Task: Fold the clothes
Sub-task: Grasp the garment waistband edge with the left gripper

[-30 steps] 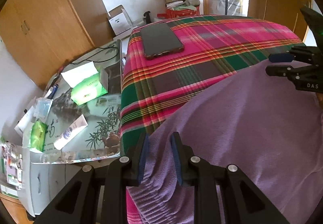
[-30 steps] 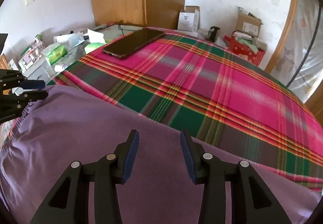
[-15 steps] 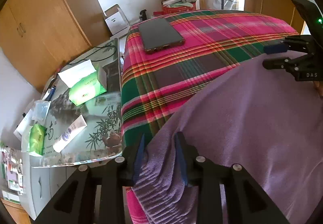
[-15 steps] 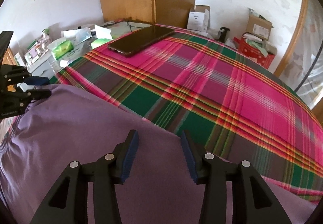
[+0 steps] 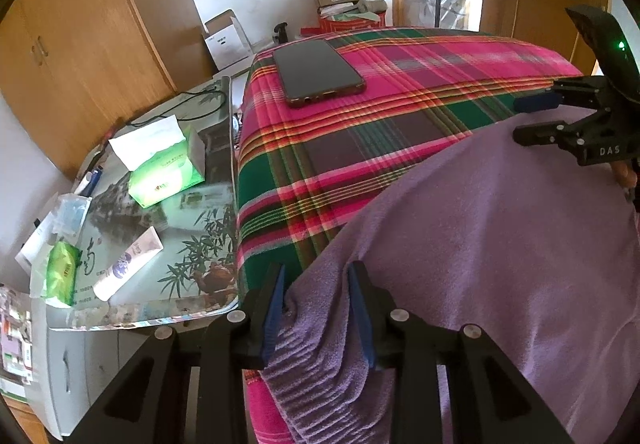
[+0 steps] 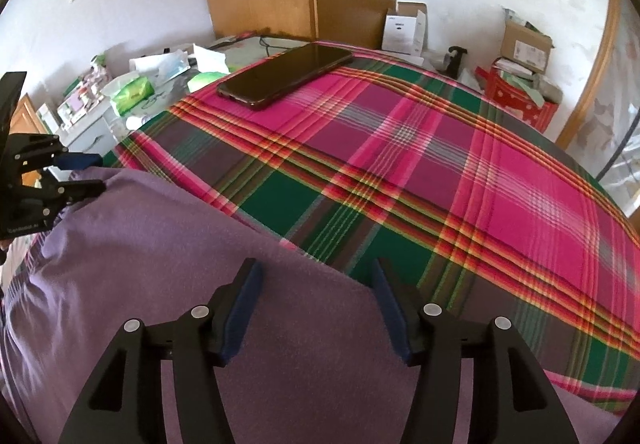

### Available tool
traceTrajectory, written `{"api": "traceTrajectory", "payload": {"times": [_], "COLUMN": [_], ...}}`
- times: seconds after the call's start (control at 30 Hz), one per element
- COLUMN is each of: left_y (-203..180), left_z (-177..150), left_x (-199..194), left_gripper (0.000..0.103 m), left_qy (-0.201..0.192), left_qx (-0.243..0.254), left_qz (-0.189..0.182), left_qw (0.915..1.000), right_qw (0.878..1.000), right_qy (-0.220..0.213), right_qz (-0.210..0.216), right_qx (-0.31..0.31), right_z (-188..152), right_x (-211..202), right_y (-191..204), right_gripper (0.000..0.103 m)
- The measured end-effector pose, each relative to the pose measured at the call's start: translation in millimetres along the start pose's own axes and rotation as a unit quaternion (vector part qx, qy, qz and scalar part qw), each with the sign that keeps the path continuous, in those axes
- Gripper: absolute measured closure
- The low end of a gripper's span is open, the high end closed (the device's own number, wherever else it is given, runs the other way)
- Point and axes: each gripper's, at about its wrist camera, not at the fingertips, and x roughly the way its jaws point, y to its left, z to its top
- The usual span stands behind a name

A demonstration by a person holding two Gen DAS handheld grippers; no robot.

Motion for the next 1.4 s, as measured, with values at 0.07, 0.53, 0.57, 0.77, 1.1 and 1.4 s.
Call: {"api": "traceTrajectory", "payload": {"times": [0.07,0.53,0.57,0.77,1.1,1.4], "left_y": [-1,-14,-15,-15,-17,-22], "left_z": [-1,-4,-4,-5,-9,-19], "left_x": [0,-4,-4,-8,-27,-58], "left_gripper": [0.073,0.096,0.097,0.097,0.097,0.098], "left_qy": [-0.002,-0.021,-0.023,-0.031,-0.055,-0.076], "left_qx": [0.001,0.019,0.020,0.017,0.009,0.012], "left_qz": [-0.002,0.019,0.021,0.031,0.040,0.042], "left_qw": [1.0000,0.9994,0.9993,0.9989,0.9977,0.9961], "right_qw": [1.000,1.000,1.000,1.000,0.998,0.994], "right_qy": [-0.001,-0.007,-0.008,-0.020,-0.062,-0.104], "right_qz": [0.000,0.020,0.021,-0.003,-0.019,-0.026], "right_qx": [-0.003,-0.007,0.000,-0.002,-0.005,-0.008], "right_z": [0,-9,-10,-14,-23,-37], "right_x": [0,-10,-11,-19,-58,-101], "right_y": [1,9,7,16,36,59], "right_gripper": [0.044,0.093,0.094,0.098,0.099,0.099]}}
